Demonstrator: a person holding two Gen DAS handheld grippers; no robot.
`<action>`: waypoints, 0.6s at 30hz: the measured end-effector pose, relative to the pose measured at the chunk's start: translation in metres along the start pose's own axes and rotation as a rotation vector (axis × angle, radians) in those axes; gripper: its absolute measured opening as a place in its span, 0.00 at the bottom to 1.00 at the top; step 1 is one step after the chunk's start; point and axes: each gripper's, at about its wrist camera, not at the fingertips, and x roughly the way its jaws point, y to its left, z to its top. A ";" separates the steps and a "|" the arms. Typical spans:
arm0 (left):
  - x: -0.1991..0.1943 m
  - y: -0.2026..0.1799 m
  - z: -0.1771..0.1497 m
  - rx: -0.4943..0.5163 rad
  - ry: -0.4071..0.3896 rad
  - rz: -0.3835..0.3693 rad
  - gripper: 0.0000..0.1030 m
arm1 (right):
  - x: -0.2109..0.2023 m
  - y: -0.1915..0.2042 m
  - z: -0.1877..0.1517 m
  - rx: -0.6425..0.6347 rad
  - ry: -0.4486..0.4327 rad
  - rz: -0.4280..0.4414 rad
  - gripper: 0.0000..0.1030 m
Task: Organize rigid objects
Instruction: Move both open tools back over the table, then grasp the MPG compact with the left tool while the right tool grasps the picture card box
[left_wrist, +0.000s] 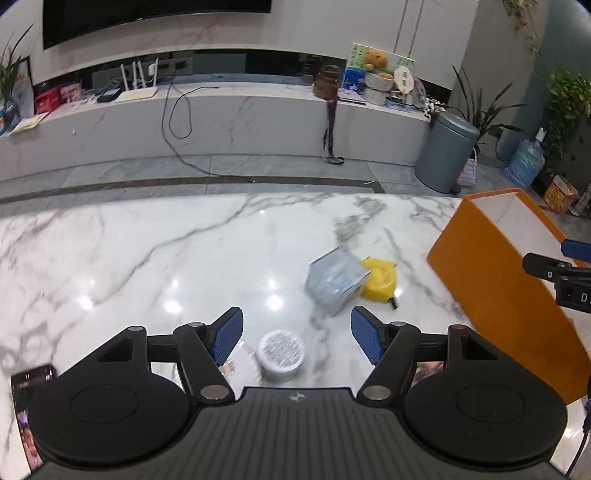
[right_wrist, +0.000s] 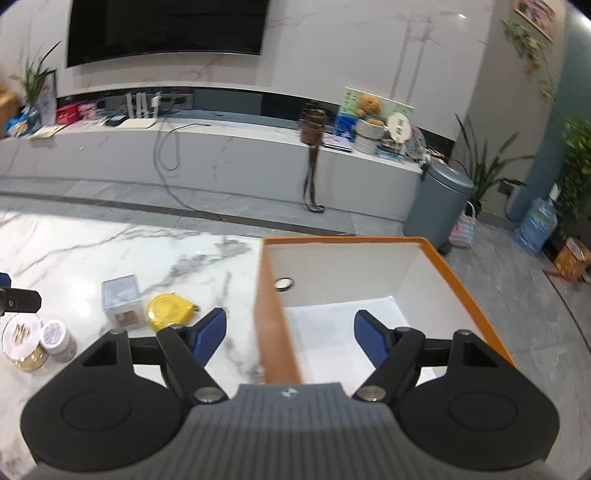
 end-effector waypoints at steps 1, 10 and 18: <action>0.001 0.004 -0.003 0.000 -0.003 0.006 0.77 | 0.000 0.005 -0.001 -0.014 -0.002 0.002 0.73; 0.007 0.025 -0.026 0.051 -0.029 0.032 0.81 | 0.005 0.050 -0.013 -0.076 0.043 0.108 0.73; 0.010 0.054 -0.050 0.016 -0.002 0.042 0.84 | 0.023 0.079 -0.037 -0.115 0.175 0.178 0.73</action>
